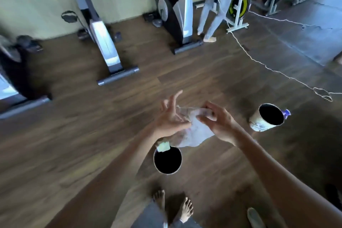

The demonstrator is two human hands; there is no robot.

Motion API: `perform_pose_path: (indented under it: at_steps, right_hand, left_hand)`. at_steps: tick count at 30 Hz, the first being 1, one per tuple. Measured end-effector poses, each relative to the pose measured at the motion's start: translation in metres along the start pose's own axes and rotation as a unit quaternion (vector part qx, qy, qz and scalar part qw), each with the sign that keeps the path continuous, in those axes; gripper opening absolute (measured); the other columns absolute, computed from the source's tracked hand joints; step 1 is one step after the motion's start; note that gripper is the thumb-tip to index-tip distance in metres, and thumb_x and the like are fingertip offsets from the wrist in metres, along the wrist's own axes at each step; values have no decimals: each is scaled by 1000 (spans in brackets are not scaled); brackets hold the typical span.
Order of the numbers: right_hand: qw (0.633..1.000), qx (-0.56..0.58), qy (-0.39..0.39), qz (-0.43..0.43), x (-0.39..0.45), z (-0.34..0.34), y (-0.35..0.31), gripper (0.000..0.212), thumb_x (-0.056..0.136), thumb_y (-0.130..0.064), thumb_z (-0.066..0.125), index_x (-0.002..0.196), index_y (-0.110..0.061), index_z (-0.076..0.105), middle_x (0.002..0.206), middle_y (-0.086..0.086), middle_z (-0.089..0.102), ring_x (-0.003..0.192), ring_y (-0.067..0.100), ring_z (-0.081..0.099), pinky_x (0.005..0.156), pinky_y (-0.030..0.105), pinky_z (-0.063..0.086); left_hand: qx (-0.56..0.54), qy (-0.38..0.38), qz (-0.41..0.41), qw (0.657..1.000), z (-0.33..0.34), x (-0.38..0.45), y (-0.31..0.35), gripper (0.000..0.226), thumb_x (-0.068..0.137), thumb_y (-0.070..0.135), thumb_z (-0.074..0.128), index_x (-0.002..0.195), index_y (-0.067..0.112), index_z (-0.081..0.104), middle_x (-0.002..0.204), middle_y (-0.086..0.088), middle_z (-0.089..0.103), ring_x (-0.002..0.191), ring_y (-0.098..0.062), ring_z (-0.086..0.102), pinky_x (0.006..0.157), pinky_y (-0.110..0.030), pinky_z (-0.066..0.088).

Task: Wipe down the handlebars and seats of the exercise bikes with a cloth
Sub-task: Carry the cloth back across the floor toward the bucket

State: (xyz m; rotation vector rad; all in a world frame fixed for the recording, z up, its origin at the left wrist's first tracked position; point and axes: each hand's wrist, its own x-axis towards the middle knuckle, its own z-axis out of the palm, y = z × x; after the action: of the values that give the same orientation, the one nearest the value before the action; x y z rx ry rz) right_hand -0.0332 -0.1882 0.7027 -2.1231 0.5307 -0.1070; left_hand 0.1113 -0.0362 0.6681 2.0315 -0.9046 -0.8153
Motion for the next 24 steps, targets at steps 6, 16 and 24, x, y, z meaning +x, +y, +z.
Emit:
perform_pose_path:
  at_steps: [6,16,24]
  right_hand:
    - [980,-120,-127,-93,45,-31,-18,15,92,-10,72,88,-19,61,76,-10,63,70,4,54,63,19,39]
    - [969,158,-97,162,42,-23,77,81,70,-86,64,129,-31,60,130,-6,67,120,14,63,100,35,48]
    - [839,403,-216,294,61,51,167,60,85,-35,80,134,-9,60,126,17,70,121,37,65,112,65,40]
  left_hand:
    - [108,-30,68,991,-6,22,9,39,71,57,82,92,25,72,124,14,62,120,-8,53,102,-26,44]
    - [-181,-12,-62,982,25,30,36,8,95,14,65,95,19,70,80,15,72,78,0,69,72,-17,50]
    - [-335,78,-220,913,115,48,-56,41,83,39,68,111,10,72,106,-17,75,99,-28,74,92,-49,57]
